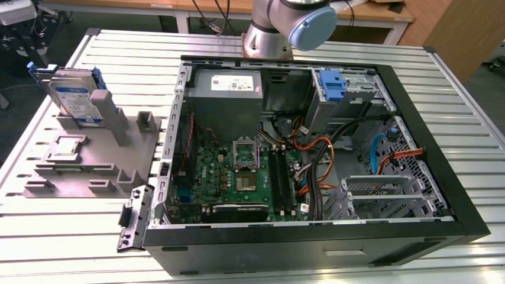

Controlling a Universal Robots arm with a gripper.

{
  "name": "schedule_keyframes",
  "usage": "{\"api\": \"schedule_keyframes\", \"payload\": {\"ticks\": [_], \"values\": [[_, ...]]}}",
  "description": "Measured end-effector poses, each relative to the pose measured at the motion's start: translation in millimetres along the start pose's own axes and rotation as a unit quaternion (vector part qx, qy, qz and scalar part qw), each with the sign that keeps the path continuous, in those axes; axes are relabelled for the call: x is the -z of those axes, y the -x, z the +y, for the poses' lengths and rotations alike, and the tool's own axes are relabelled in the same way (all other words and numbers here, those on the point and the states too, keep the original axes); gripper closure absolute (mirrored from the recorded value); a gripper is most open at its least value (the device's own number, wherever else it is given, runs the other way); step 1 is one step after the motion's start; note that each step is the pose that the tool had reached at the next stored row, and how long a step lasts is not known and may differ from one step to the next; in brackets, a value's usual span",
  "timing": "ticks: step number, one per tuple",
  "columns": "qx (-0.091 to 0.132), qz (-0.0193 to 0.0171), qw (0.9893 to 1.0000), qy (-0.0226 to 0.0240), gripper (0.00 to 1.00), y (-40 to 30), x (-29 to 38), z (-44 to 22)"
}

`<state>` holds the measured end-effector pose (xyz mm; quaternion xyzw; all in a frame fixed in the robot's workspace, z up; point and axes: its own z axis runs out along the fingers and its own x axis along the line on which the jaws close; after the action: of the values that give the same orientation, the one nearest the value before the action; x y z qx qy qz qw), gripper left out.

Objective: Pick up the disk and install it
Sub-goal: 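Pick up the disk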

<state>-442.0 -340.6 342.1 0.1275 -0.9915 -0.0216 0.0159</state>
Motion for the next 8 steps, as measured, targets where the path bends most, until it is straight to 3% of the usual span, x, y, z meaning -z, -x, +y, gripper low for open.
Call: {"api": "schedule_keyframes", "payload": {"ticks": [8], "values": [[0.055,0.0027,0.9985,-0.0015,0.90,0.0,0.0,0.0]]}}
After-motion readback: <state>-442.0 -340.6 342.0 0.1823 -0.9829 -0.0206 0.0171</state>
